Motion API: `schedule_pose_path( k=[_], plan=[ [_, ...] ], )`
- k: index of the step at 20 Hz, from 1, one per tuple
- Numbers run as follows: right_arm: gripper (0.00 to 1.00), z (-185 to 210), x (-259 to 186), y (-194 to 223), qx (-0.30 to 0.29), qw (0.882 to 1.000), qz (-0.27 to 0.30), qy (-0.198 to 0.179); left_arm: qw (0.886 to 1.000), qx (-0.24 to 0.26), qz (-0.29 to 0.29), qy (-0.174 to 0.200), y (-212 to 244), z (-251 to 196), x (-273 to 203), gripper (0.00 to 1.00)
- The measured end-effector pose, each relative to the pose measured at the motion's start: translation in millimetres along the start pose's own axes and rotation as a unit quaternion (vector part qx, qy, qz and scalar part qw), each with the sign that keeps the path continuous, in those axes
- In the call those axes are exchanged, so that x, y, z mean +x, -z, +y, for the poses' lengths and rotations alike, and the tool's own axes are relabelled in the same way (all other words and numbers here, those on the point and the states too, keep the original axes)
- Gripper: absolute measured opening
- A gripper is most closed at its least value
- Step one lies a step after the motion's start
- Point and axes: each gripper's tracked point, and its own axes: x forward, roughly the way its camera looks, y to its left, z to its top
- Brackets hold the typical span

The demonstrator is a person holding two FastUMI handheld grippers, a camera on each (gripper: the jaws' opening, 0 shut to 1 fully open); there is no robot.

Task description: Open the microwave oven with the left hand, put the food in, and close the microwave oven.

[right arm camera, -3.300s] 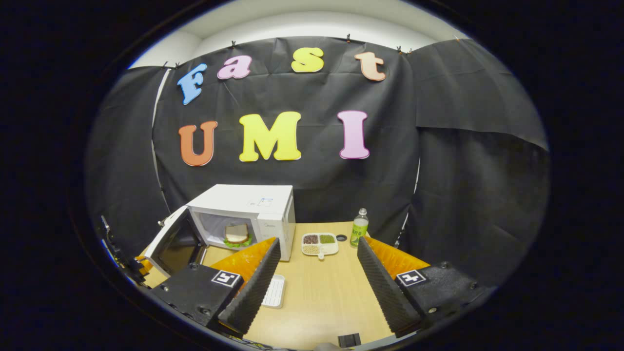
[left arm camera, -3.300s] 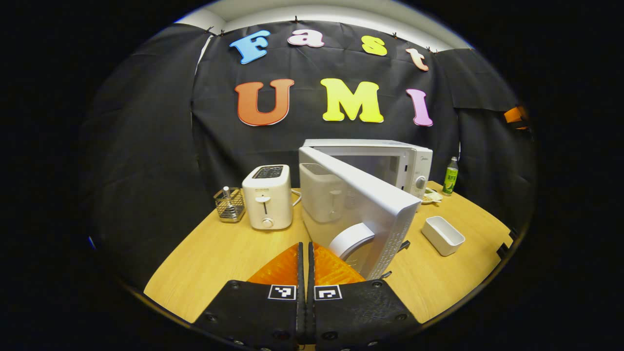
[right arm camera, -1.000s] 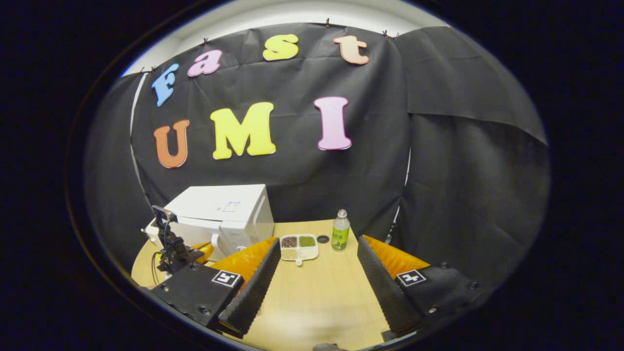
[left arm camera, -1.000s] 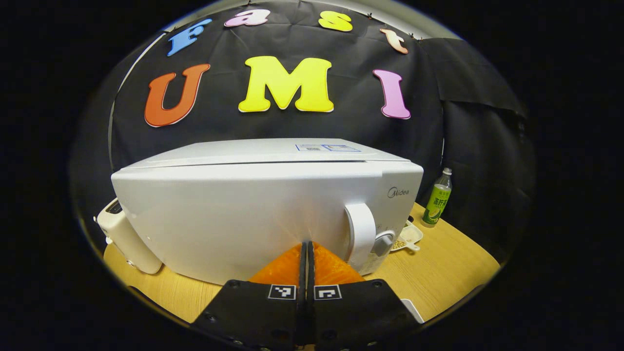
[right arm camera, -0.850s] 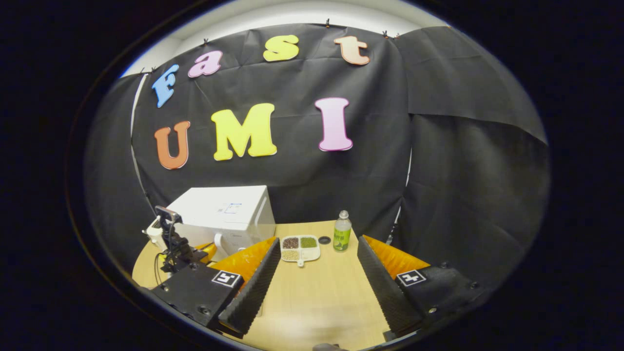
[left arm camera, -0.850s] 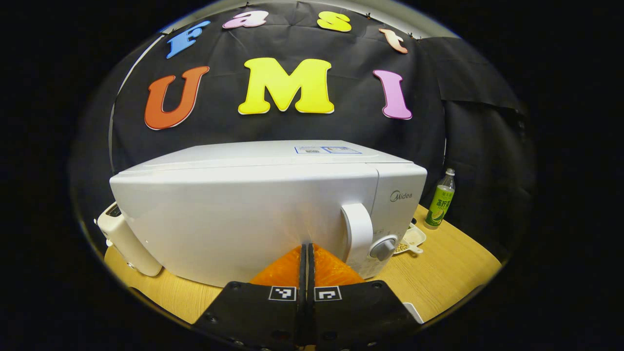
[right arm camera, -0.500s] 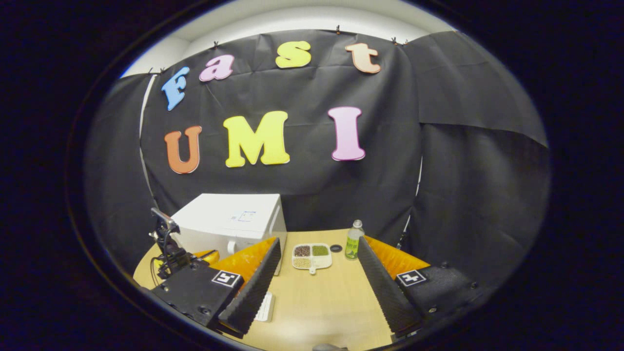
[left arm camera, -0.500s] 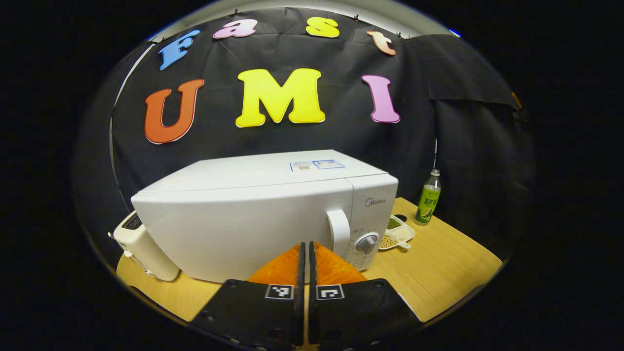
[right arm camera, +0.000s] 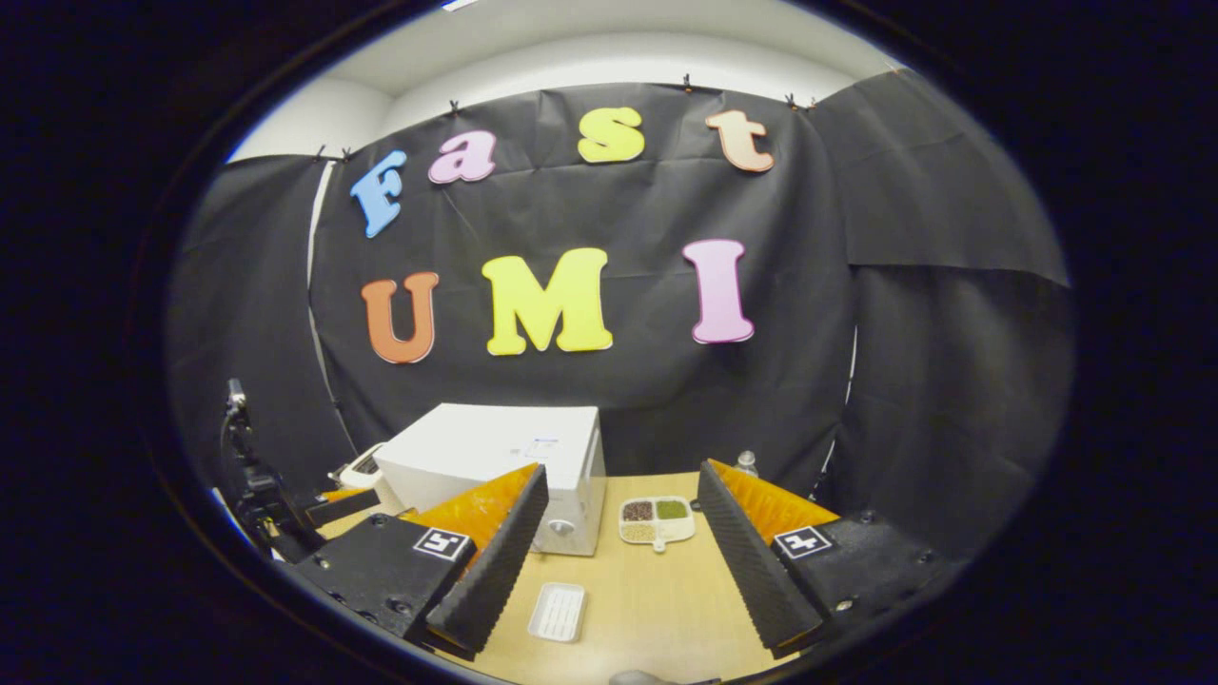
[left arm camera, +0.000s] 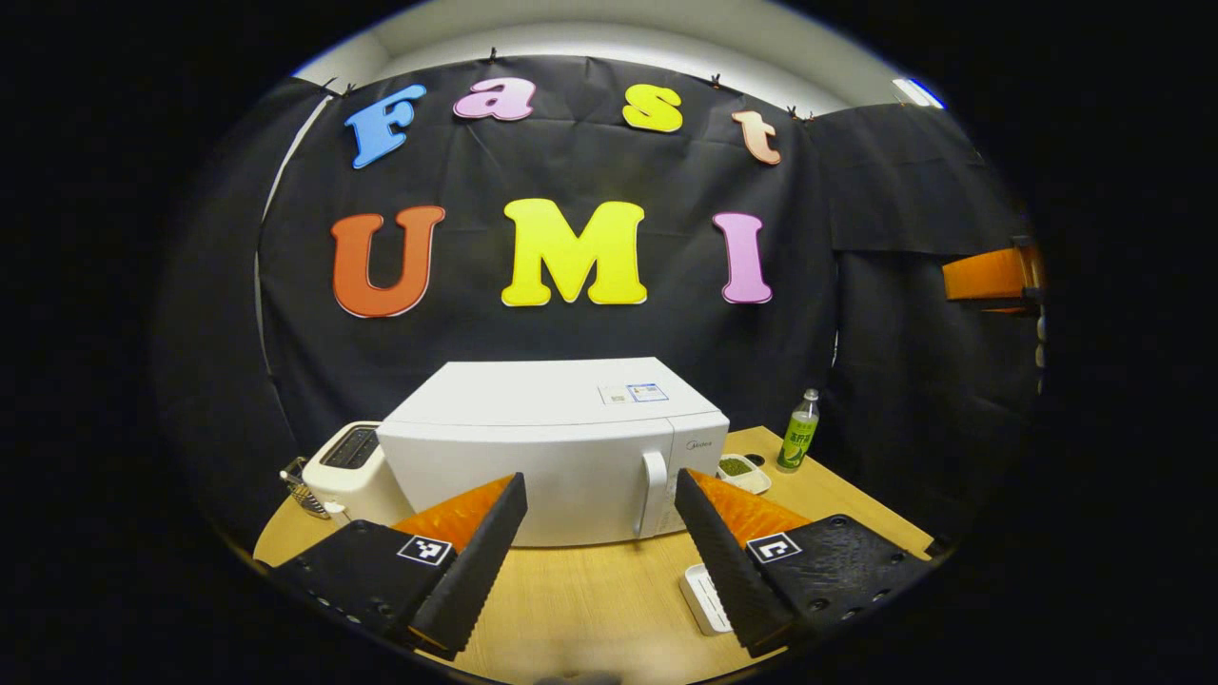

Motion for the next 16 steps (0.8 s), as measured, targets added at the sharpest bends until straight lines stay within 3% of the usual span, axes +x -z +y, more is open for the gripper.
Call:
schedule_pose_path(
  k=[4, 5, 6, 7, 8, 13, 14, 15, 16],
  plan=[
    [0.92, 12, -20, -10, -0.015, 1.000, -0.026, 0.000, 0.999, 0.013, -0.012, -0.029, -21, 21, -46, 0.96],
    [1.00, 15, -25, -12, -0.018, 0.999, -0.032, 0.000, 0.999, 0.013, -0.011, -0.036, -23, 26, -58, 0.97],
    [0.92, 18, -29, -13, -0.019, 0.999, -0.036, -0.001, 0.999, 0.014, -0.014, -0.042, -27, 28, -70, 0.96],
    [1.00, 21, -33, -13, -0.020, 0.999, -0.041, -0.001, 0.999, 0.015, -0.020, -0.047, -34, 31, -81, 0.96],
    [0.92, 22, -37, -13, -0.019, 0.999, -0.045, -0.002, 0.998, 0.014, -0.022, -0.051, -38, 34, -92, 0.96],
    [0.92, 34, -49, -7, -0.008, 0.999, -0.049, -0.005, 0.995, 0.015, -0.062, -0.076, -72, 48, -131, 0.96],
    [1.00, 37, -52, -3, -0.007, 0.999, -0.048, -0.006, 0.994, 0.021, -0.069, -0.079, -78, 48, -136, 0.96],
    [1.00, 39, -53, 1, -0.007, 0.999, -0.046, -0.007, 0.994, 0.024, -0.073, -0.083, -82, 51, -141, 0.96],
    [0.92, 41, -56, 5, -0.008, 0.999, -0.044, -0.007, 0.993, 0.024, -0.076, -0.081, -85, 51, -144, 0.96]
  ],
)
